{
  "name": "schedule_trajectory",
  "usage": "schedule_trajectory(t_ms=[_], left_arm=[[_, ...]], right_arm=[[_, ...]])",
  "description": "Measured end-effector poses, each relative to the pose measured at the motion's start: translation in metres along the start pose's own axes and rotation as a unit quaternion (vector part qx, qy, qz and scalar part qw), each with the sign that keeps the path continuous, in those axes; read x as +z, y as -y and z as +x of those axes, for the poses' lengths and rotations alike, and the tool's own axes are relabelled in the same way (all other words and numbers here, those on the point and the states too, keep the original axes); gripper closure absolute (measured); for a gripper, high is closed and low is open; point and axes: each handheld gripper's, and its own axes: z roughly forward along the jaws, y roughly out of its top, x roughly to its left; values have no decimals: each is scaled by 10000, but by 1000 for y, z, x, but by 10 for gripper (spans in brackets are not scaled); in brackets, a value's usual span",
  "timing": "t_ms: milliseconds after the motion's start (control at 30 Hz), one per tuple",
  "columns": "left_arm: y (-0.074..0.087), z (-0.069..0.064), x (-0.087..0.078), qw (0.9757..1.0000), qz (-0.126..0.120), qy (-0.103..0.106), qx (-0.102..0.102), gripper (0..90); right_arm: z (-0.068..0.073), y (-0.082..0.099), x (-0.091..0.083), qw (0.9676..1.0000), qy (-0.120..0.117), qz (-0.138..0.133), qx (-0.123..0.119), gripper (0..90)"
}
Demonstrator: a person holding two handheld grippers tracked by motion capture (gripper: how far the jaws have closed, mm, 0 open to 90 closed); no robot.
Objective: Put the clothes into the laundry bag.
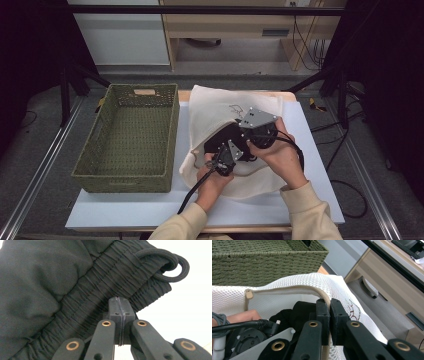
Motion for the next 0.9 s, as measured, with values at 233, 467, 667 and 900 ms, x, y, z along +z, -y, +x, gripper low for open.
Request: schedule_trajectory(t_ms=[233,467,667,900], left_arm=[[0,0,0,10000,2,-20,23,900],[-1,0,1,10000,28,-27,52,900],[-2,1,1,9999,68,-25,89,900],[-4,2,3,9999,85,-39,90,900]], right_arm=[[1,0,1,10000,-1,5,-3,872],[0,0,0,10000,0,-2,2,872],[0,0,0,10000,1,-8,5,872],[1,-1,0,10000,-5,-8,-3,872]])
